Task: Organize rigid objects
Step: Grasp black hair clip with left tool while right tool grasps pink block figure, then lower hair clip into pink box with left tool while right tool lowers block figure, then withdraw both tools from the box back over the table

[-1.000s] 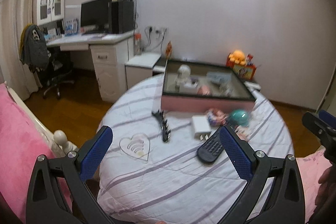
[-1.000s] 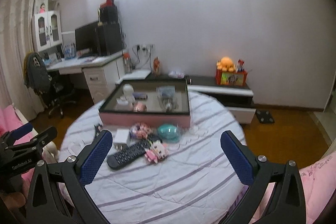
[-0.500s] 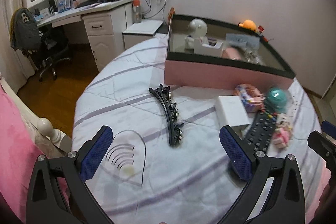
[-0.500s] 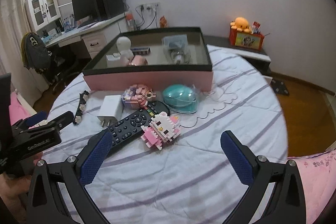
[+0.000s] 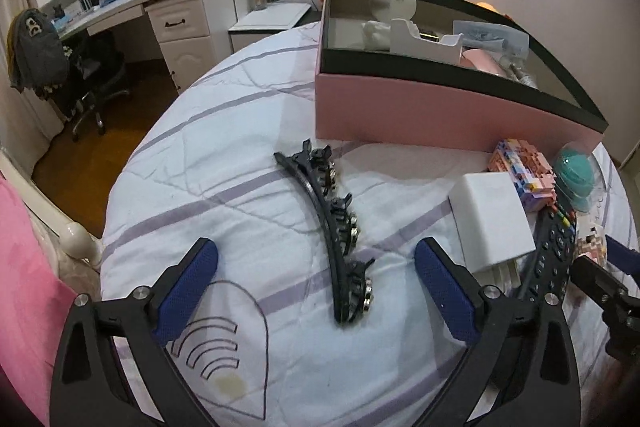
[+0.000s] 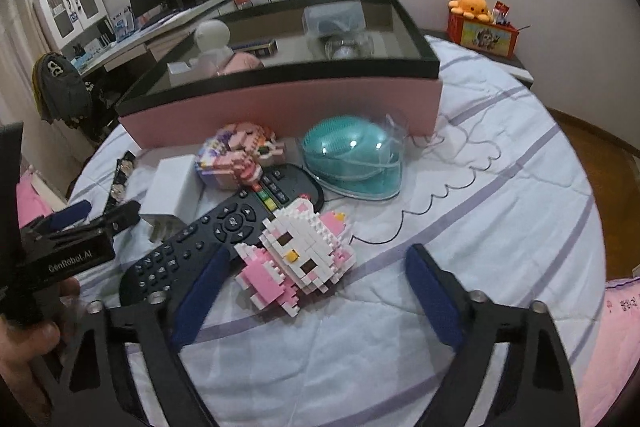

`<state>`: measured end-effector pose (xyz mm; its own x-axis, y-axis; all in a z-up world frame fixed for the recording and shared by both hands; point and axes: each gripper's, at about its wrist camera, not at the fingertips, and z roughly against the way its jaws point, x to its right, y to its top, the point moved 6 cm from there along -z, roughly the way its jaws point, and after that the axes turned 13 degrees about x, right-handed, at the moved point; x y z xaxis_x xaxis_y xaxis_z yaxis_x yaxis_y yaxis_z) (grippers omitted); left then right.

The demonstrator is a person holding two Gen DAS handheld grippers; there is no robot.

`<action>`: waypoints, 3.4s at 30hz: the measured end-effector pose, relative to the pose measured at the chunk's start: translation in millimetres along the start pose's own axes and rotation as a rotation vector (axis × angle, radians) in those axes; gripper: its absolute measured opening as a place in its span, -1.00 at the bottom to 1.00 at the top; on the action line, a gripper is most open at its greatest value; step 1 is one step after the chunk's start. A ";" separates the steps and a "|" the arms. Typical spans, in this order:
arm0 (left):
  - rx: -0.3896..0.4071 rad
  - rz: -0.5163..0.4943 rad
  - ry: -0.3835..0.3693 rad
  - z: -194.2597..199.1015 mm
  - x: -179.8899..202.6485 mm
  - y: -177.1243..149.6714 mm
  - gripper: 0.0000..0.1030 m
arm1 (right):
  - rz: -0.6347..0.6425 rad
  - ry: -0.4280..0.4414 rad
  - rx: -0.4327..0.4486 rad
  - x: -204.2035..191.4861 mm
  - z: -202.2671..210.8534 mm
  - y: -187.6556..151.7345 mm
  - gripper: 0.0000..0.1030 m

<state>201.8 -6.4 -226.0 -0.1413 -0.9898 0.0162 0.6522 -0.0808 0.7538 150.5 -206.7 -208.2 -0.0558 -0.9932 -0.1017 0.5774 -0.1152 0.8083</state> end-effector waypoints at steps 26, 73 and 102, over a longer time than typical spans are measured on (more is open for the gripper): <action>0.153 0.041 -0.144 67.3 4.3 29.3 -0.64 | -0.029 0.031 0.096 7.0 46.3 29.8 0.17; 0.210 -0.007 -0.202 -22.1 64.9 147.8 0.67 | 0.075 0.026 0.025 8.7 -102.5 146.8 0.52; 0.381 0.040 -0.080 161.6 9.1 100.0 1.00 | 0.012 0.000 0.343 -12.4 114.0 124.7 1.00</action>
<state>145.4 -4.5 -44.3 -0.1886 -0.9779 0.0900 0.3370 0.0217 0.9413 130.3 -210.3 -40.0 -0.0509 -0.9946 -0.0905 0.2702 -0.1009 0.9575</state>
